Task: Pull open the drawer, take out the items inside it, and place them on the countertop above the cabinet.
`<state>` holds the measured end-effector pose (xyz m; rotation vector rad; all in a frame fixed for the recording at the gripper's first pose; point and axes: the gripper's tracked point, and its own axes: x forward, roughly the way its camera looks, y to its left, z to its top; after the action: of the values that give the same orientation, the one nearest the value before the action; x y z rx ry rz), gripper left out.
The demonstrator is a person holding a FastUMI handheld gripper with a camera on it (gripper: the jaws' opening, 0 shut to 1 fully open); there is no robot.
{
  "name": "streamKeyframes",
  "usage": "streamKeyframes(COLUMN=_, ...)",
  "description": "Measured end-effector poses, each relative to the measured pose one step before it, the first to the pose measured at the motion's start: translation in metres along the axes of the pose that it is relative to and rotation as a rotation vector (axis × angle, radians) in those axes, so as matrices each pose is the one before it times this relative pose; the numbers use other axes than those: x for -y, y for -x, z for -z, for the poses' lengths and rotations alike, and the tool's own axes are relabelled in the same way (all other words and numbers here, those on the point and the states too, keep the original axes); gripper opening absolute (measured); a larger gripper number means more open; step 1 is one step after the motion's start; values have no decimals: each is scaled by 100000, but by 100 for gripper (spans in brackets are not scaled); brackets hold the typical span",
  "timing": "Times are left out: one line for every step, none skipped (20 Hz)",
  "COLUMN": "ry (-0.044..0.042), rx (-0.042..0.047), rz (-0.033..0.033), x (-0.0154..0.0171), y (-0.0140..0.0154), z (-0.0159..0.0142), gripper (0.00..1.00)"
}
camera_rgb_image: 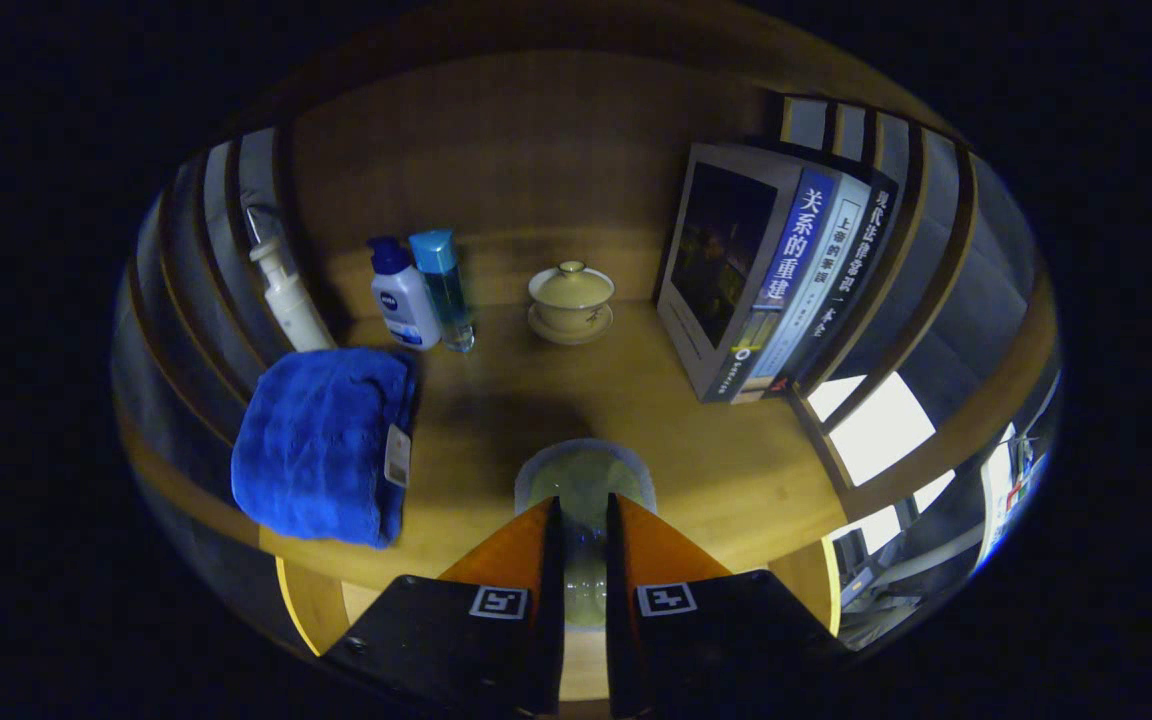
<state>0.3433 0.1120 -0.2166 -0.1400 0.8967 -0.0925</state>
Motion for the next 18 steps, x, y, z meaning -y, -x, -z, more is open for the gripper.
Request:
streamKeyframes(ry=636, rx=383, rz=790, x=83, y=-578, z=-88, gripper=29)
streamKeyframes(ry=964, rx=332, rz=475, x=-89, y=-605, z=-83, gripper=30)
streamKeyframes(ry=798, rx=1023, rz=784, x=9, y=-348, z=-115, gripper=37)
streamKeyframes(ry=622, rx=1430, rz=481, x=-97, y=-349, z=-140, gripper=50)
streamKeyframes(ry=340, rx=1497, rz=-523, x=-325, y=50, z=-137, gripper=63)
streamKeyframes(ry=664, rx=1531, rz=267, x=-34, y=-96, z=-212, gripper=75)
streamKeyframes(ry=606, rx=2012, rz=485, x=11, y=148, z=-286, gripper=88)
streamKeyframes(ry=522, rx=2182, rz=290, x=-19, y=83, z=-493, gripper=92)
streamKeyframes(ry=394, rx=2160, rz=-79, x=-163, y=-4, z=-203, gripper=97)
streamKeyframes(ry=15, rx=1565, rz=-659, x=-178, y=290, z=-372, gripper=100)
streamKeyframes(ry=182, rx=1026, rz=-69, x=-174, y=137, z=-57, gripper=100)
streamKeyframes(ry=633, rx=1001, rz=-43, x=-24, y=214, z=-50, gripper=100)
streamKeyframes(ry=997, rx=884, rz=186, x=31, y=216, z=-37, gripper=99)
streamKeyframes(ry=1083, rx=838, rz=535, x=139, y=154, z=-23, gripper=99)
streamKeyframes(ry=776, rx=939, rz=312, x=228, y=252, z=-11, gripper=99)
streamKeyframes(ry=115, rx=1127, rz=-180, x=-51, y=362, z=30, gripper=99)
streamKeyframes(ry=-391, rx=891, rz=-382, x=-56, y=293, z=67, gripper=99)
streamKeyframes(ry=-557, rx=932, rz=-422, x=-101, y=329, z=78, gripper=99)
